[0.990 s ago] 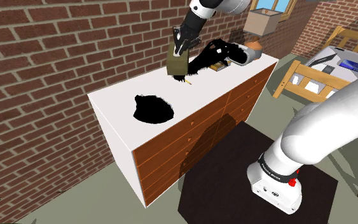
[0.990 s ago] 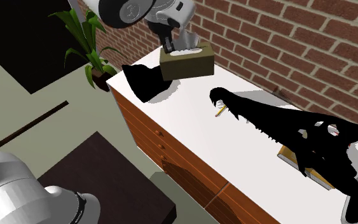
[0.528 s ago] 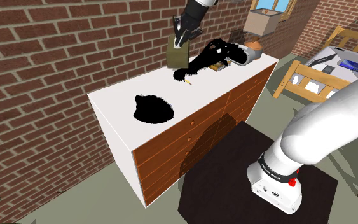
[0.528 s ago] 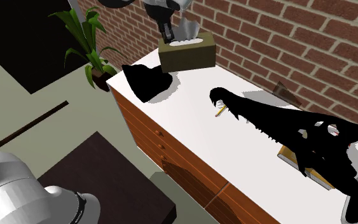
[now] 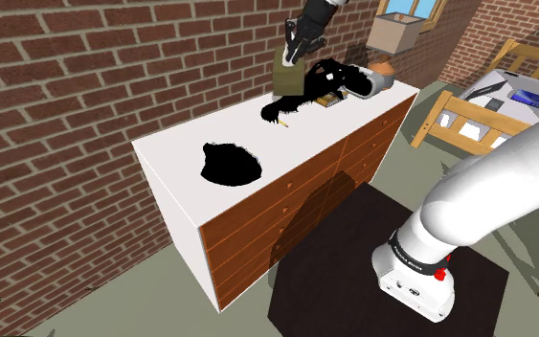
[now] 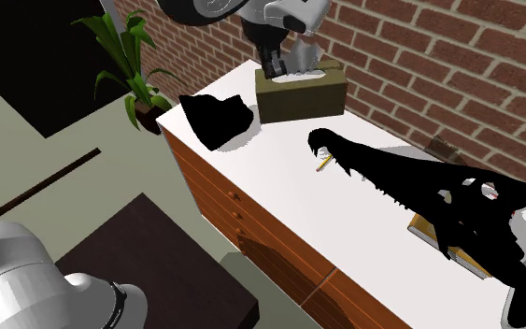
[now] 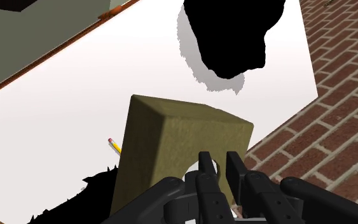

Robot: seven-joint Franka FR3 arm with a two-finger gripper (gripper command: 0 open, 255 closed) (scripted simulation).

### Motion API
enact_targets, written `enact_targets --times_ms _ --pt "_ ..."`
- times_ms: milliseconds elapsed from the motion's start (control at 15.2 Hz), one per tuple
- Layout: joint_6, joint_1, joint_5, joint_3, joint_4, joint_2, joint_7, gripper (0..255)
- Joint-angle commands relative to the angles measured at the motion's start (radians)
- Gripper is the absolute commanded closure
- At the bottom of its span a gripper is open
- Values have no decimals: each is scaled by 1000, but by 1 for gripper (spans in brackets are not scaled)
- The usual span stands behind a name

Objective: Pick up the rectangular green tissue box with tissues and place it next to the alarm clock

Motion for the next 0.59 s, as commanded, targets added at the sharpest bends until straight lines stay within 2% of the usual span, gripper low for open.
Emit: enact_targets --times_ms 0,528 --pt "-22 -16 3 -36 14 5 -51 255" --pt "-103 -77 24 -180 97 64 -249 255"
